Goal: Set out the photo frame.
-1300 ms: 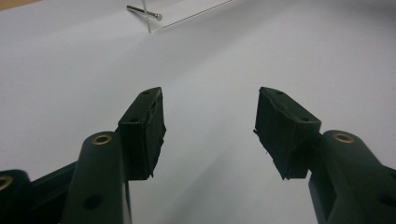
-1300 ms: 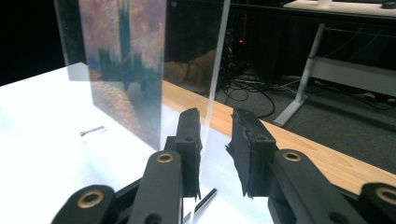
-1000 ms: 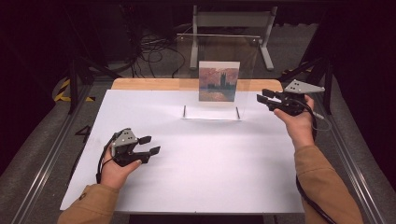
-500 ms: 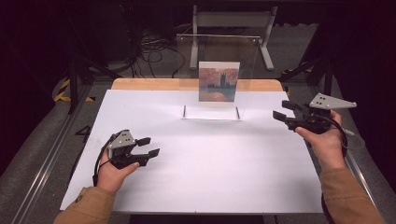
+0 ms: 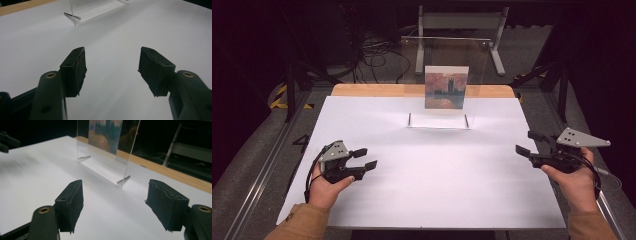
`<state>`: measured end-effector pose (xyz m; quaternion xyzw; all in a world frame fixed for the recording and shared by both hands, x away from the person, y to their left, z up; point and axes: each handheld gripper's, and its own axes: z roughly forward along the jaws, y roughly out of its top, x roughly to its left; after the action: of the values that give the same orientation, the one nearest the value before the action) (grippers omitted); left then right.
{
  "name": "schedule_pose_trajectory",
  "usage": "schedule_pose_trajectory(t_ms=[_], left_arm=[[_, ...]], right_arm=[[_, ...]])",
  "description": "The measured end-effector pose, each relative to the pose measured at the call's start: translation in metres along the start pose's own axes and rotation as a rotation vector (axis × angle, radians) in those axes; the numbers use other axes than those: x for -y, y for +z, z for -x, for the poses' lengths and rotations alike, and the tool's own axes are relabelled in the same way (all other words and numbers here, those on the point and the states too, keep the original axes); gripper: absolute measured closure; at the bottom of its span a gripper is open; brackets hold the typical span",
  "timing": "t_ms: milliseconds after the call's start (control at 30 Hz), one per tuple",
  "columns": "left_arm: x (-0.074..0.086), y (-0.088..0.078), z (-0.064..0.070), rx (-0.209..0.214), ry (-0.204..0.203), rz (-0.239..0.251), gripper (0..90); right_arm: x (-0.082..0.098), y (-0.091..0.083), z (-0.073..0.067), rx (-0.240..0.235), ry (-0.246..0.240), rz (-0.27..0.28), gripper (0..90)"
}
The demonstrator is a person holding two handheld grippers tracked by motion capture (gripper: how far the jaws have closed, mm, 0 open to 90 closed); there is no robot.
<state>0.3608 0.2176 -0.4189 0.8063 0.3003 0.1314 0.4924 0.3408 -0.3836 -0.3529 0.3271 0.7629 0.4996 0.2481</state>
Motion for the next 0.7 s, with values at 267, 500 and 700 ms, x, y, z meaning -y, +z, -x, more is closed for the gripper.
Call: schedule_pose_trajectory(t_ms=[267, 500, 700], left_arm=[[0.004, -0.007, 0.002, -0.006, -0.006, 0.005, 38.7], [0.009, -0.006, 0.0, -0.01, -0.024, 0.001, 38.5], [0.011, -0.004, -0.003, -0.016, -0.042, 0.005, 38.4]], right_arm=[[0.028, 0.004, -0.007, 0.006, 0.014, -0.047, 28.5], [0.045, 0.01, -0.008, 0.011, 0.052, -0.061, 28.2], [0.072, 0.02, -0.008, 0.023, 0.095, -0.078, 28.2]])
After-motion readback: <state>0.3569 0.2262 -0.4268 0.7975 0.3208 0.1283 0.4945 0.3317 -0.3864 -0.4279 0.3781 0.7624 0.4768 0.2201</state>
